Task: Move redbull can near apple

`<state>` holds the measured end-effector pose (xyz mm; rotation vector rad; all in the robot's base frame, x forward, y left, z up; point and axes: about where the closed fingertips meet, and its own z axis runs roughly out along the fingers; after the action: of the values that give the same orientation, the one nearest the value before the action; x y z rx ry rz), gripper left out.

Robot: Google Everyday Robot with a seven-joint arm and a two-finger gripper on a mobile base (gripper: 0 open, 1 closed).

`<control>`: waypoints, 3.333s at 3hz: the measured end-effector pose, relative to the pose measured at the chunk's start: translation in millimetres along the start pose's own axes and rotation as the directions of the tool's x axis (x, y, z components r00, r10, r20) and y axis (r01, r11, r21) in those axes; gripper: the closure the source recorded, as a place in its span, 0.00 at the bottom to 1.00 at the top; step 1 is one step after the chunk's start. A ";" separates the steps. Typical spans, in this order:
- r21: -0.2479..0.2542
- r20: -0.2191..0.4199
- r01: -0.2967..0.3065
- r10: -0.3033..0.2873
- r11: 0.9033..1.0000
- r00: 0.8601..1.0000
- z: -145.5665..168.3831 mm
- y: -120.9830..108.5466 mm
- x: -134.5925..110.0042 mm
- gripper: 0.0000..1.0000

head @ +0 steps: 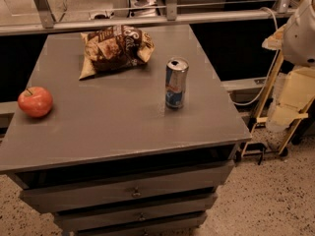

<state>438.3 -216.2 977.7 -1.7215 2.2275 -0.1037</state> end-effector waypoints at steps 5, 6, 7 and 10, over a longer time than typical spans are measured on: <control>0.157 0.434 0.009 -0.077 0.988 0.897 41.1 -102.1 -115.6 0.00; 0.105 0.509 -0.028 -0.030 0.994 0.860 57.3 -100.3 -117.0 0.00; 0.051 0.647 -0.073 0.022 0.996 0.762 72.4 -93.3 -119.4 0.00; -0.045 0.850 -0.067 0.074 0.997 0.521 78.9 -73.7 -152.7 0.00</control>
Offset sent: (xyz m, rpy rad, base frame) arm 0.0759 0.0271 -0.0218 0.1367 -0.1331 0.0473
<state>563.8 -79.8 953.5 -1.2288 1.5010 0.6506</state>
